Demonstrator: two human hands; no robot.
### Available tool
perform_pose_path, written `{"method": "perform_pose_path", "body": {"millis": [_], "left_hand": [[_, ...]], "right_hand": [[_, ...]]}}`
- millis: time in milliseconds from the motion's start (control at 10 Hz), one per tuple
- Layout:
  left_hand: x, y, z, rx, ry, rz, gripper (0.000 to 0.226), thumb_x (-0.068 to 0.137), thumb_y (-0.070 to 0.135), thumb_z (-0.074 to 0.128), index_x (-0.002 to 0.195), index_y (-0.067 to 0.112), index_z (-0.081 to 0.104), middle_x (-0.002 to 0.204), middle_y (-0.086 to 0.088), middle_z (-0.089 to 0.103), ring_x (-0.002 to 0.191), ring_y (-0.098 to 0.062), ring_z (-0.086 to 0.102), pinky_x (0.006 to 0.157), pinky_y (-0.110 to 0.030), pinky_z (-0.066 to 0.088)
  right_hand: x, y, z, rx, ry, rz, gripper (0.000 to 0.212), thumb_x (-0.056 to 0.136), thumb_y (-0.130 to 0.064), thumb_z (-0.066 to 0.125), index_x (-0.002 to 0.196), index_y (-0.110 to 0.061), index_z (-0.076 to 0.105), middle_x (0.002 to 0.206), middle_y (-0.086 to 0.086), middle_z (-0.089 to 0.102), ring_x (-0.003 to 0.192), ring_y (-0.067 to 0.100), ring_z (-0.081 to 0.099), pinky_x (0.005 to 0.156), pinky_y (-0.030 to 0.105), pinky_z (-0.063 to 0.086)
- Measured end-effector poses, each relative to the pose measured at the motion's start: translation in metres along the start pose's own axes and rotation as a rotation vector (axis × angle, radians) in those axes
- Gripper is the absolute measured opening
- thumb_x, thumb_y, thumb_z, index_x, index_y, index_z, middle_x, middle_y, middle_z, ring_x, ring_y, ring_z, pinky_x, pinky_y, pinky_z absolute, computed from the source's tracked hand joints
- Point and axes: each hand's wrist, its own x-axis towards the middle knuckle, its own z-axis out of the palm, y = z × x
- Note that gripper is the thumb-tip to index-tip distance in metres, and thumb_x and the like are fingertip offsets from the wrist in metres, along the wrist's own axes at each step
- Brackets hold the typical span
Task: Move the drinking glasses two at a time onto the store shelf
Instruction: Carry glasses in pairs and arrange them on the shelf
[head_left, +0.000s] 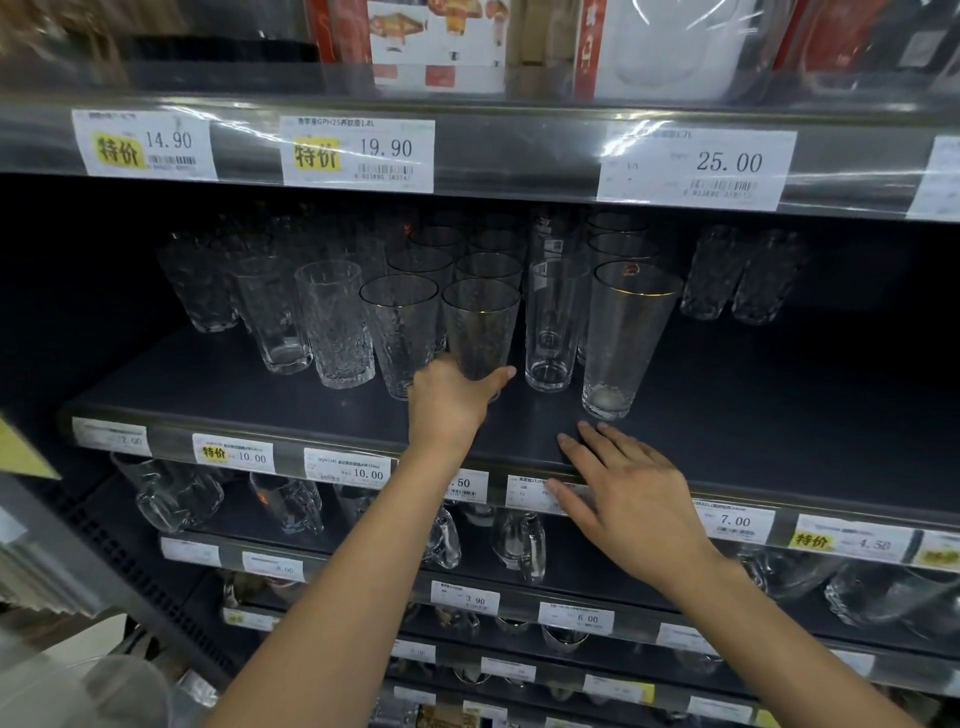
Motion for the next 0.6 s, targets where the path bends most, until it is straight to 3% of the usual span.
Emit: {"method": "perform_pose_path", "body": {"millis": [200,300,400,500,600], "left_hand": [[0.0,-0.001,0.0,-0.014,-0.005,-0.033,0.05,0.073,0.055,0.078,0.088,0.008,0.071,0.092,-0.008,0.074,0.089,-0.025,0.068,0.069,-0.023,0.043],[-0.003,0.003,-0.004,-0.017,-0.009,-0.042,0.049,0.075,0.053,0.078,0.088,0.006,0.071,0.087,-0.006,0.073,0.075,-0.018,0.059,0.067,-0.021,0.04],[-0.003,0.002,-0.006,-0.017,-0.03,-0.054,0.049,0.075,0.052,0.079,0.091,0.006,0.072,0.083,-0.003,0.071,0.073,-0.014,0.056,0.067,-0.021,0.041],[-0.002,-0.002,-0.008,-0.028,-0.036,-0.054,0.054,0.071,0.056,0.08,0.098,0.011,0.073,0.096,-0.002,0.075,0.09,-0.019,0.068,0.075,-0.024,0.05],[-0.002,-0.005,-0.013,0.04,-0.061,-0.052,0.056,0.072,0.057,0.078,0.103,0.011,0.073,0.098,-0.003,0.075,0.096,-0.022,0.068,0.075,-0.024,0.049]], "right_hand": [[0.0,0.001,0.002,0.014,0.001,-0.001,0.058,0.096,-0.056,0.038,0.125,-0.016,0.068,0.128,0.012,0.066,0.119,0.028,0.063,0.096,0.043,0.053],[0.0,0.001,0.002,0.019,0.015,-0.01,0.057,0.095,-0.055,0.039,0.124,-0.016,0.068,0.127,0.012,0.067,0.118,0.028,0.064,0.096,0.042,0.053],[0.0,0.002,0.001,0.026,0.022,-0.015,0.057,0.095,-0.056,0.039,0.124,-0.016,0.069,0.127,0.012,0.067,0.117,0.028,0.064,0.095,0.042,0.053],[0.001,0.002,0.001,0.033,0.013,-0.014,0.057,0.094,-0.056,0.04,0.124,-0.017,0.068,0.128,0.011,0.067,0.117,0.027,0.064,0.096,0.042,0.053],[0.003,0.002,0.0,0.039,0.002,-0.007,0.057,0.094,-0.057,0.04,0.124,-0.018,0.068,0.128,0.01,0.067,0.118,0.026,0.064,0.097,0.041,0.053]]}}
